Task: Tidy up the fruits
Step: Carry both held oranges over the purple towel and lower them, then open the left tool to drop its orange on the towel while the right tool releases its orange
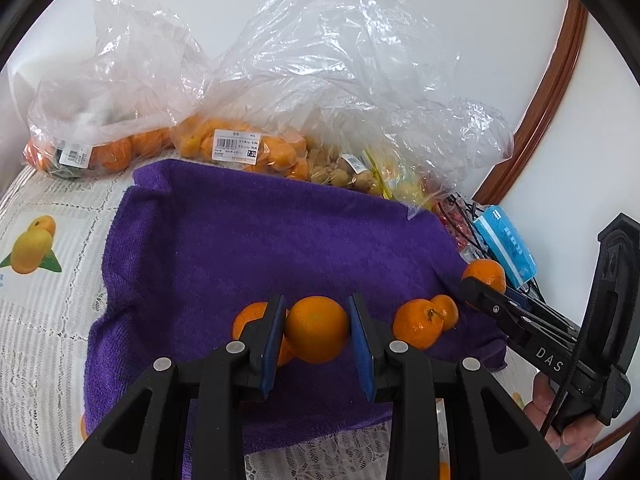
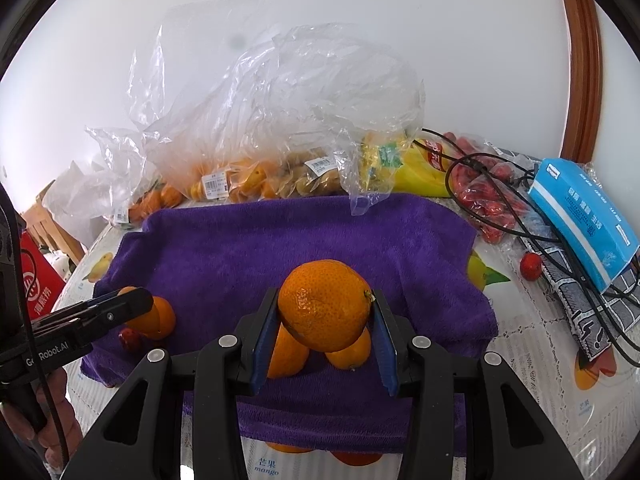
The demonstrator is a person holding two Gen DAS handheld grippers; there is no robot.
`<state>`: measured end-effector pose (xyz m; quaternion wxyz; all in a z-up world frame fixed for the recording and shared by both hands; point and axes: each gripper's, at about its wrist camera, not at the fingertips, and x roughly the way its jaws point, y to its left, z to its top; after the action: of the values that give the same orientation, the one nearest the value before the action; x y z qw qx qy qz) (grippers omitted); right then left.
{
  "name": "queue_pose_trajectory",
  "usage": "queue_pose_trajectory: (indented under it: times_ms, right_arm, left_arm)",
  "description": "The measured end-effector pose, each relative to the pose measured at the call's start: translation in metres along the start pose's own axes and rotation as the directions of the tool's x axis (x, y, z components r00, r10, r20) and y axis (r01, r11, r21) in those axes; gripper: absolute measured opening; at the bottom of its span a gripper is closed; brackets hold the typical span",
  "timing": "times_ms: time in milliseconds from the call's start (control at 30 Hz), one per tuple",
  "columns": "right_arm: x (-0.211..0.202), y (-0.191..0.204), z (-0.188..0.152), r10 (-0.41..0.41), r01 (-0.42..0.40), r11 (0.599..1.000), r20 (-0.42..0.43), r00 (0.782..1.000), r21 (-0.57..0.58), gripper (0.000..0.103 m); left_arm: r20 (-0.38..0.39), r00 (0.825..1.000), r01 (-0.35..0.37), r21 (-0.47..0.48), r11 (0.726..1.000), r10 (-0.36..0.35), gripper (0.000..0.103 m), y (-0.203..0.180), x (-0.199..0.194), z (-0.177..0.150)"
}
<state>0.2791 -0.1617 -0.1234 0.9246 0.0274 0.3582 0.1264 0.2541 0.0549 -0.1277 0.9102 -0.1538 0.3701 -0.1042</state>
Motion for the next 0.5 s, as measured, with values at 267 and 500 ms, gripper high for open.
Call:
queue_pose_trajectory:
  times_ms: [267,500]
  right_arm:
    - [0.0024,0.0003,-0.002,-0.003,0.003,1.0,-0.013,1.0,-0.007,0.043]
    - [0.0029,0.0002,-0.0017,-0.008,0.008,1.0,-0.016,1.0,-0.01,0.043]
  left_arm:
    - [-0.017,1.0,0.002,0.0,1.0,-0.002,0.03,0.0002,0.0024,0.0002]
    - [-0.009,1.0,-0.004,0.017,1.0,0.004,0.031,-0.0021,0.0019,0.0004]
